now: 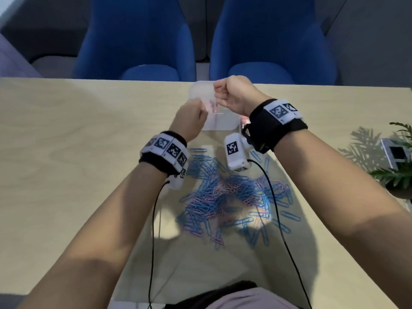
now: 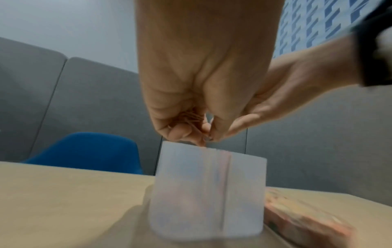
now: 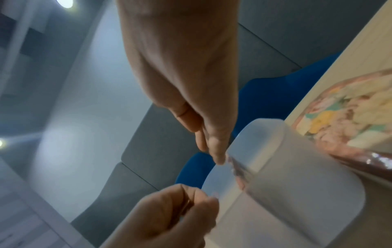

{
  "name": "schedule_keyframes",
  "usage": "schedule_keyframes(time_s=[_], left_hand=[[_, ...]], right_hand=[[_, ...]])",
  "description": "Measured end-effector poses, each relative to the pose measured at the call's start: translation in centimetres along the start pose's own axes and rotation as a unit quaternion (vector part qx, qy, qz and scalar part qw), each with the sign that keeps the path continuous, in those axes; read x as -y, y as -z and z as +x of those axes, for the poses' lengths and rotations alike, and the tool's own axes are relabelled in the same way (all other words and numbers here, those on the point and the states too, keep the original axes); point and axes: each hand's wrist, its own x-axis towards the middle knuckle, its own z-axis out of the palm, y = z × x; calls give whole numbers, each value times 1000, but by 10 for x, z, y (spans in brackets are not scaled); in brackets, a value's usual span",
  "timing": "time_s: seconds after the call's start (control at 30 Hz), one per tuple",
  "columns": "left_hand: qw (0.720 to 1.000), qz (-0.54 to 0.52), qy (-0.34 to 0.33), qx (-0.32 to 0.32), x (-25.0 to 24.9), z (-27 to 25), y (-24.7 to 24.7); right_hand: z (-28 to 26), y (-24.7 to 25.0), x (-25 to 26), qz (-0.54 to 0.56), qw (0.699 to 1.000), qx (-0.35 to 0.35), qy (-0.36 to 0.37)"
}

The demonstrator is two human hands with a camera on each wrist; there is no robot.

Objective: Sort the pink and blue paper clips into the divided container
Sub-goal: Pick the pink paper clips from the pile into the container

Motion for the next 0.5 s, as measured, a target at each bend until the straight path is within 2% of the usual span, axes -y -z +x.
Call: schedule_keyframes(time_s=[0.1, 0.2, 0.27, 0.33, 0.4, 0.43, 0.5], left_hand=[[1000, 24, 13, -10, -10, 32, -1], [994, 85, 53, 43, -16, 51, -8], [989, 94, 80, 82, -20, 55, -12], [990, 63, 97, 85, -20, 53, -12], [995, -2, 98, 26, -18, 44, -11], [996, -37, 76, -34, -20, 34, -11], [990, -53, -19, -127, -30, 4, -17]], right_hand=[[-26, 25, -2, 34, 998, -37, 41], [-53, 52, -15, 33, 997, -55, 41], [-70, 78, -32, 5, 996, -76, 35], [-85, 107, -55, -80, 991, -97, 35], [-98, 135, -82, -203, 971, -117, 39], [-102, 147, -96, -261, 956, -130, 40], [-113, 163, -120, -363, 917, -161, 34]])
